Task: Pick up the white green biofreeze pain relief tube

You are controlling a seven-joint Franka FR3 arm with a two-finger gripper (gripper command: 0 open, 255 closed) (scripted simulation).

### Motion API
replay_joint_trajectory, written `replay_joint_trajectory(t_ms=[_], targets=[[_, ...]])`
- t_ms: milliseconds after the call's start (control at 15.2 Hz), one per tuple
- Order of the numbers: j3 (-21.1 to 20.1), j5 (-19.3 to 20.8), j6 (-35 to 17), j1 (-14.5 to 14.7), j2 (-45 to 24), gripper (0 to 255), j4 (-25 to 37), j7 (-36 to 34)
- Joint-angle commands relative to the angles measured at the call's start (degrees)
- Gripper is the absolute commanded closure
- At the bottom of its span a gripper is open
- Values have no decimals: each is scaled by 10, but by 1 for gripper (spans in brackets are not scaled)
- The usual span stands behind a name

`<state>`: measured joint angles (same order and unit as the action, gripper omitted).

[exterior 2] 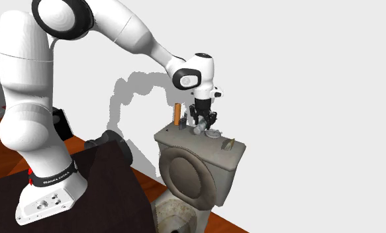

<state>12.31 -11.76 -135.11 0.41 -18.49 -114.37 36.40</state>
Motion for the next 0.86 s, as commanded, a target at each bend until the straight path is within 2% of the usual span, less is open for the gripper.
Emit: replay_joint_trajectory(t_ms=[0, 792], targets=[[2, 4, 12, 1, 10, 255, 4, -3], [8, 24, 79, 5, 52, 255, 31, -20]])
